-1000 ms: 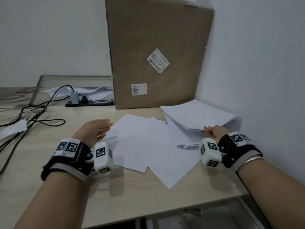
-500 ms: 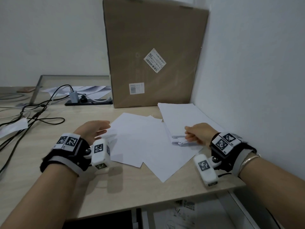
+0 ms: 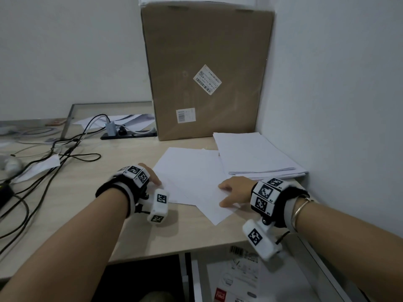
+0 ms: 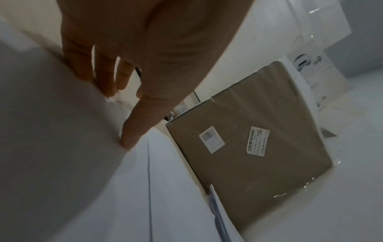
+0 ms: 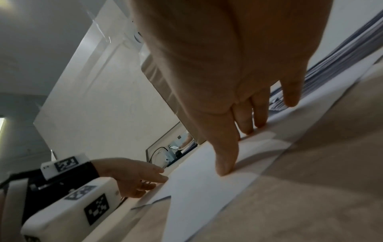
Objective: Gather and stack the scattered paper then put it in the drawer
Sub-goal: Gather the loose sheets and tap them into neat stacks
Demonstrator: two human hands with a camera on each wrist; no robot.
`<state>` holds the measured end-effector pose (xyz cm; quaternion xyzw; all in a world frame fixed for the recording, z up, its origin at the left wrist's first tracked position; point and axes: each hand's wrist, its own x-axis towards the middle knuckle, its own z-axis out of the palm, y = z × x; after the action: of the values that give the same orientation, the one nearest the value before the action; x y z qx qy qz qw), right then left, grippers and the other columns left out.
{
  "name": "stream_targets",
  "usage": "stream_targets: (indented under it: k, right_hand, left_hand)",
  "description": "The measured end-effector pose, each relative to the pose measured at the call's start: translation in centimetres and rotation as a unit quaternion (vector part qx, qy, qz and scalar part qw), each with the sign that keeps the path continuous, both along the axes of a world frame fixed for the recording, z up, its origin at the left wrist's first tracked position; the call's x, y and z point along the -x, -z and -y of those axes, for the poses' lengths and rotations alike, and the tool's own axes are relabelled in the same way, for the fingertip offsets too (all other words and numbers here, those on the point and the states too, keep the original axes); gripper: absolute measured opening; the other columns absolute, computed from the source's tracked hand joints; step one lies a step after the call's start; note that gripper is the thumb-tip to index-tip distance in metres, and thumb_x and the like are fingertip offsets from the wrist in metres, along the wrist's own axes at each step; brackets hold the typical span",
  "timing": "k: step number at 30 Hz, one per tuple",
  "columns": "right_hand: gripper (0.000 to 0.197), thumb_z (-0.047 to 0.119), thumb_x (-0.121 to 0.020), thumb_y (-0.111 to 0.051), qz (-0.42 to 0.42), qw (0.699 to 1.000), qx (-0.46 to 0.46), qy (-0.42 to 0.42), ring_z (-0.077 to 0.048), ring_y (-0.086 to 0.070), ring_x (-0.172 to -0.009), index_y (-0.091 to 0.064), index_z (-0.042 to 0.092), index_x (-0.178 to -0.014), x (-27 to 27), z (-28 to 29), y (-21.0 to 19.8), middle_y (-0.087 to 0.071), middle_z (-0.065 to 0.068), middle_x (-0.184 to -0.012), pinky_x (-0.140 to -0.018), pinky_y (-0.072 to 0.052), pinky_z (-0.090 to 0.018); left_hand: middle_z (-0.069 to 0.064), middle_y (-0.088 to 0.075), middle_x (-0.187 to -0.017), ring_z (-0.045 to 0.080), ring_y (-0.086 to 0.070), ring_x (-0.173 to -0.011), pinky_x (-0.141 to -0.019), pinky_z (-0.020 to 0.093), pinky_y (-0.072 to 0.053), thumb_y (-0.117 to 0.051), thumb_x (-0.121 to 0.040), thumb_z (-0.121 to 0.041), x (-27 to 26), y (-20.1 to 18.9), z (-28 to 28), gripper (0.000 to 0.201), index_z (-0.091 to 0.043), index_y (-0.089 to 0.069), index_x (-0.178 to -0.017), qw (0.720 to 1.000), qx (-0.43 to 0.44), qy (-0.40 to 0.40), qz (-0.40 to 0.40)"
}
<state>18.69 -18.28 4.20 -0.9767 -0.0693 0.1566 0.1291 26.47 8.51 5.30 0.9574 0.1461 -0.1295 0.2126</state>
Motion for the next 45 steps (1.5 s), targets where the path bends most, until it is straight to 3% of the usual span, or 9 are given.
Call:
stream_targets:
  k: [3,8,14,19,23,28,33,41,45]
  right_hand:
    - [0.039,0.038,-0.083,-0.067,0.02,0.999,0.023,-0.013,-0.021,-0.045,-0.073,-0.041,0.014,-0.07,0.3,0.1,0.1,-0.043,-0.002,-0.071,-0.064,-0.03,-0.031]
    - [0.081,0.058,-0.075,-0.069,-0.015,0.999,0.036,-0.029,-0.029,-0.049,-0.124,-0.047,0.005,-0.132,1.1,0.3,0.2,-0.053,-0.009,-0.133,-0.105,-0.039,-0.043]
    - [0.098,0.064,-0.073,-0.068,-0.031,0.997,0.04,-0.051,-0.023,-0.033,-0.139,-0.027,0.014,-0.147,2.9,-0.4,0.1,-0.032,-0.004,-0.153,-0.114,-0.027,-0.039]
    - [0.099,0.063,-0.081,-0.059,-0.035,0.996,0.052,-0.061,-0.024,-0.02,-0.145,-0.012,0.015,-0.153,4.1,-1.0,0.0,-0.015,-0.005,-0.16,-0.118,-0.019,-0.036]
    - [0.092,0.069,-0.082,-0.051,-0.035,0.995,0.065,-0.067,-0.029,-0.028,-0.139,-0.02,0.017,-0.15,4.7,-2.0,0.0,-0.025,-0.007,-0.154,-0.114,-0.026,-0.042]
    - [0.08,0.069,-0.084,-0.049,-0.031,0.996,0.048,-0.075,-0.031,-0.035,-0.133,-0.032,0.016,-0.142,5.3,-3.3,0.4,-0.038,-0.007,-0.143,-0.105,-0.032,-0.04]
    - [0.074,0.052,-0.09,-0.054,-0.014,0.995,-0.093,-0.019,-0.021,-0.034,-0.139,-0.029,0.013,-0.147,5.6,-2.9,0.2,-0.032,-0.002,-0.153,-0.112,-0.028,-0.032]
    - [0.076,0.033,-0.079,-0.072,0.014,0.983,-0.054,0.174,-0.027,-0.053,-0.119,-0.037,0.003,-0.139,5.6,0.5,-0.7,-0.053,-0.011,-0.132,-0.099,-0.046,-0.035]
    - [0.077,0.035,-0.078,-0.074,-0.012,0.984,-0.087,0.157,-0.027,-0.058,-0.113,-0.038,0.005,-0.139,5.6,-0.2,-0.8,-0.056,-0.011,-0.127,-0.094,-0.048,-0.035]
  left_hand:
    - [0.01,-0.063,-0.122,0.028,-0.06,-0.109,-0.098,0.039,-0.047,-0.083,-0.068,-0.036,0.6,-0.4,0.8,0.059,-0.009,-0.063,-0.117,1.0,0.006,-0.001,-0.028]
    - [0.01,-0.062,-0.125,0.028,-0.058,-0.113,-0.1,0.039,-0.046,-0.077,-0.077,-0.04,1.4,-0.4,1.4,0.057,-0.008,-0.06,-0.121,0.999,-0.001,-0.002,-0.052]
    - [0.012,-0.054,-0.135,0.028,-0.05,-0.124,-0.103,0.035,-0.04,-0.061,-0.091,-0.035,2.7,-0.1,1.6,0.048,-0.005,-0.055,-0.128,1.0,-0.009,0.0,-0.018]
    - [0.02,-0.058,-0.115,0.032,-0.055,-0.107,-0.089,0.036,-0.043,-0.066,-0.088,-0.019,3.9,0.0,0.4,0.04,0.005,-0.056,-0.119,0.979,0.187,-0.037,-0.07]
    - [0.02,-0.054,-0.124,0.031,-0.052,-0.105,-0.083,0.037,-0.039,-0.056,-0.095,-0.012,5.1,0.6,-0.4,0.037,0.005,-0.05,-0.128,0.955,0.28,-0.053,-0.076]
    - [0.016,-0.061,-0.101,0.028,-0.055,-0.081,-0.073,0.035,-0.045,-0.059,-0.094,-0.021,7.0,0.7,-0.5,0.03,-0.001,-0.053,-0.115,0.935,0.338,-0.06,-0.092]
    - [0.022,-0.052,-0.136,0.037,-0.052,-0.122,-0.085,0.038,-0.042,-0.063,-0.089,-0.009,8.2,1.7,-1.1,0.046,0.006,-0.049,-0.13,0.963,0.249,-0.102,-0.009]
    - [0.024,-0.045,-0.141,0.039,-0.047,-0.128,-0.088,0.043,-0.046,-0.056,-0.095,-0.012,10.1,2.2,-1.5,0.05,0.004,-0.039,-0.139,0.946,0.303,-0.109,-0.023]
    - [0.017,-0.067,-0.107,0.031,-0.064,-0.096,-0.098,0.044,-0.042,-0.055,-0.095,-0.026,10.2,2.3,-1.0,0.05,0.001,-0.045,-0.136,0.907,0.405,-0.085,-0.079]
